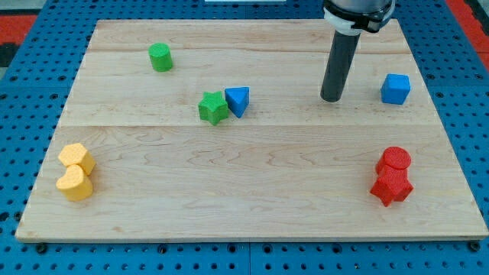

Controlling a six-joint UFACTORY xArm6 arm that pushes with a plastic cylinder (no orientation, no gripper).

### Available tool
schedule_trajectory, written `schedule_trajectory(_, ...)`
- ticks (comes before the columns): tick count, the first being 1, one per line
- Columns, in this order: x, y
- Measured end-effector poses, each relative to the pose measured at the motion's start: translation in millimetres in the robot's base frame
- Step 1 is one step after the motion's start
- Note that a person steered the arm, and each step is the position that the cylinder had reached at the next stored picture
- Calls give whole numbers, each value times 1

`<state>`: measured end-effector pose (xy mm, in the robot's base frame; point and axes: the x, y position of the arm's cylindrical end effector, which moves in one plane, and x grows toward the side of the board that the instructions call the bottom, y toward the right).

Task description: Separate the blue triangle from the green star

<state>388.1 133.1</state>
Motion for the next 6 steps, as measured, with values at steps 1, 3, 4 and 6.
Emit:
schedule_trajectory(1,0,0)
schedule_trajectory(3,0,4)
schedule_trajectory(4,10,11)
schedule_trajectory(6,43,-123)
